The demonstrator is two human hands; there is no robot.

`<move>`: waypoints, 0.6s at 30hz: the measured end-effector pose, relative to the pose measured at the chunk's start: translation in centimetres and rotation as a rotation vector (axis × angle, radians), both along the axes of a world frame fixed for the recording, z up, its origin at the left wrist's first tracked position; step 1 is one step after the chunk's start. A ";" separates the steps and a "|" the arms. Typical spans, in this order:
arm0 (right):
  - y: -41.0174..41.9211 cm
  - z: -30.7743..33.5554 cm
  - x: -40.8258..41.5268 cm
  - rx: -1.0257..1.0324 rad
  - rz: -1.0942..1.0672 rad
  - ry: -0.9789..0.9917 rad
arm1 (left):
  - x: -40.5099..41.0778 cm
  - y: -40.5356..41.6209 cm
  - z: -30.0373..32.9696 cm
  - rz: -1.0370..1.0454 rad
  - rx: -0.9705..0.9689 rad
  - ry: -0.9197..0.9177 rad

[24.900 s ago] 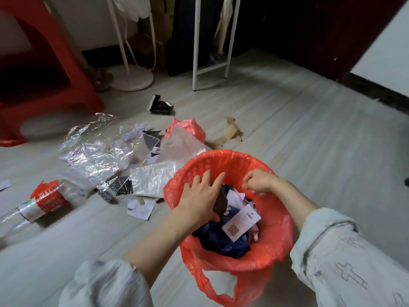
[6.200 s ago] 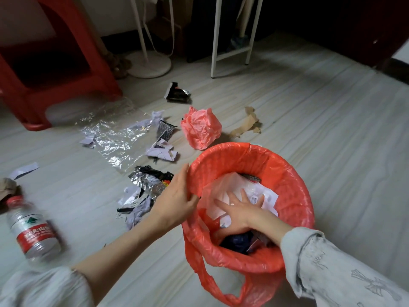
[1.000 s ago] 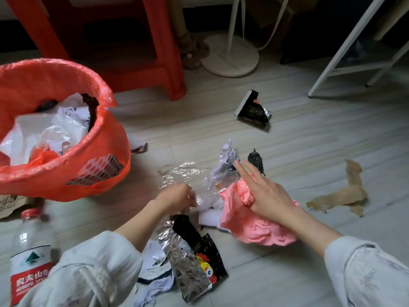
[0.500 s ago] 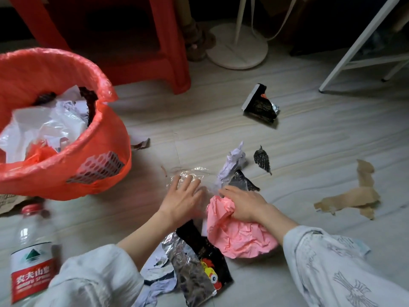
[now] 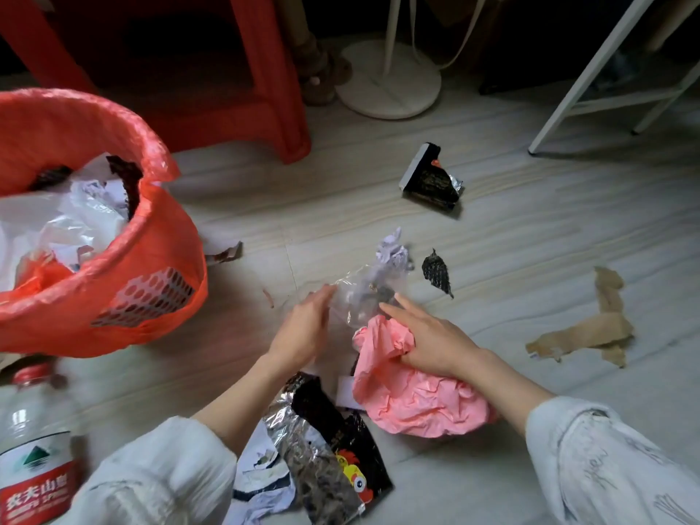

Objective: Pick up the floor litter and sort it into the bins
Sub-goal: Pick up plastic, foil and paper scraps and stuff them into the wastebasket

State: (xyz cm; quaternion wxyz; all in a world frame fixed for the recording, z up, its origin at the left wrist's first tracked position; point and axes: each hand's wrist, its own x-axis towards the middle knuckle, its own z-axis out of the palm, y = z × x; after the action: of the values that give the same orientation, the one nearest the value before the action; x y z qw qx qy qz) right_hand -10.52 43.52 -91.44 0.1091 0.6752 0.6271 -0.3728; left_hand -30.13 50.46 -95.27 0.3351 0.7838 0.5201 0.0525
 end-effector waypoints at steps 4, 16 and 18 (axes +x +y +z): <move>1.0 2.3 -0.4 0.140 -0.077 0.095 | 1.2 1.3 4.1 0.269 -0.323 -0.532; 3.4 10.6 -6.2 0.340 -0.033 0.229 | -1.9 2.4 14.1 0.470 0.146 -0.638; 3.5 11.9 -7.5 0.399 -0.026 0.214 | -3.7 3.4 16.2 0.501 0.231 -0.673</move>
State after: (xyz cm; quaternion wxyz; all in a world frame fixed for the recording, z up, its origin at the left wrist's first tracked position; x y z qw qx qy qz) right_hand -17.98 47.03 -79.59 -0.0986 0.6479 0.6878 -0.3120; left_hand -33.79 53.87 -79.04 0.3731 0.6048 0.5469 0.4426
